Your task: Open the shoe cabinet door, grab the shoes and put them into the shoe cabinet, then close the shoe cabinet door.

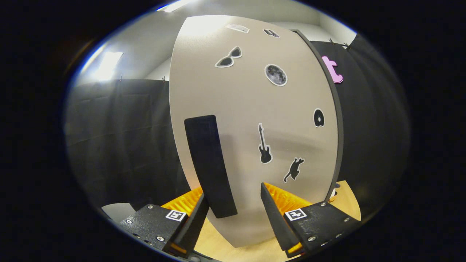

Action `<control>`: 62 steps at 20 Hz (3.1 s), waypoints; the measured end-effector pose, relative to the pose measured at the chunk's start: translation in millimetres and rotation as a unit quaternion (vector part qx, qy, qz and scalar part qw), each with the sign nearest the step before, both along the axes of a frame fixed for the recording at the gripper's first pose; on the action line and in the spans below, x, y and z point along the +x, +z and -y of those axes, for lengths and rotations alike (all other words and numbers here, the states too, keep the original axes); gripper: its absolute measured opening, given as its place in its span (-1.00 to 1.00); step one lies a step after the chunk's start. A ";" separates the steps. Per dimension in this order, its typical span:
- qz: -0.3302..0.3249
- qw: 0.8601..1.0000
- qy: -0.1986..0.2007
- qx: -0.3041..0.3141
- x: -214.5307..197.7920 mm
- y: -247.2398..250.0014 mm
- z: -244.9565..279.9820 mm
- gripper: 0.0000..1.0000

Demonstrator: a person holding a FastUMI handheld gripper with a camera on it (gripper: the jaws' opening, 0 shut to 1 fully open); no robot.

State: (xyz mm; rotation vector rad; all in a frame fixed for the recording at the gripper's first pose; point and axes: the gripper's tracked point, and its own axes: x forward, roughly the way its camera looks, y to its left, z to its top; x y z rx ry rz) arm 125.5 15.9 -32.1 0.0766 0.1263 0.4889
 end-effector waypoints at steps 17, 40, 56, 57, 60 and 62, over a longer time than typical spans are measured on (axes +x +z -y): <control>0.020 0.999 -0.025 -0.041 60.6 -6.5 -61.5 0.87; 0.029 0.987 -0.142 -0.063 79.7 -16.7 -67.5 0.91; 0.039 0.966 -0.245 -0.070 -82.5 19.4 26.8 0.90; 0.039 0.965 -0.251 -0.072 -94.9 19.9 33.1 0.90; 0.044 0.960 -0.267 -0.078 -126.8 22.9 48.2 0.90; 0.041 0.958 -0.274 -0.078 -142.7 22.0 54.8 0.90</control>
